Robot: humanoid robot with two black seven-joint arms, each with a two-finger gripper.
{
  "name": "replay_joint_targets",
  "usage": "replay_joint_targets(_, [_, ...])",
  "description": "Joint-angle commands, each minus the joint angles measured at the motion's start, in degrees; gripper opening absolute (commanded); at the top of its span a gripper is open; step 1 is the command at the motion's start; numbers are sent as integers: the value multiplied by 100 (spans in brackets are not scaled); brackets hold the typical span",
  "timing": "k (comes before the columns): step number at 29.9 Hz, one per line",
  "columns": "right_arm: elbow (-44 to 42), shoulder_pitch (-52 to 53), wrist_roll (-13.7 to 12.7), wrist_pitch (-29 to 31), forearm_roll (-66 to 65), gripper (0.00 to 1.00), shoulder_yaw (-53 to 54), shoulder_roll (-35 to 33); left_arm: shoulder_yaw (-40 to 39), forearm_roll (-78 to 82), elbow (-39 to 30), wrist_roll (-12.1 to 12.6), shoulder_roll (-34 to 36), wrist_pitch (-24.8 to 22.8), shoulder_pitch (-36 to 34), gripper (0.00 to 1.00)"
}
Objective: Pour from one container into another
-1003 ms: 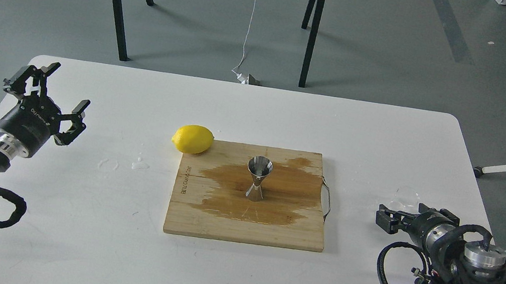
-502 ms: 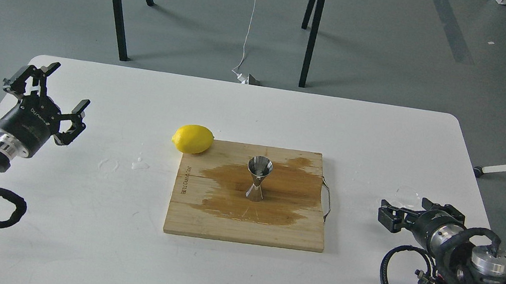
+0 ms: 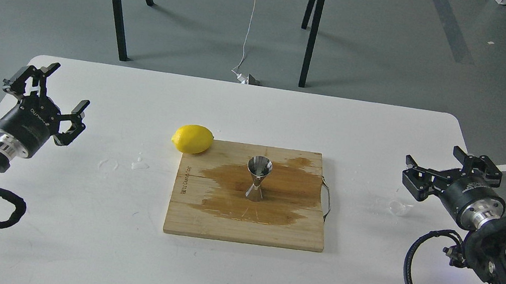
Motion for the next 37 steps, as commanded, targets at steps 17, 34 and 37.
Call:
replay_joint_targets(17, [-2504,667,36,3894,38,95,-56,58,-70,-9,0,0,70,0,-114,94])
replay_joint_targets(34, [-2548,526,45,3894,55,98,-65,67,-61,-9,0,0,44,0,-105,94])
replay_joint_targets(37, [-2557,526,63,3894,55,98,-65,84,-61,-9,0,0,44,0,-97,94])
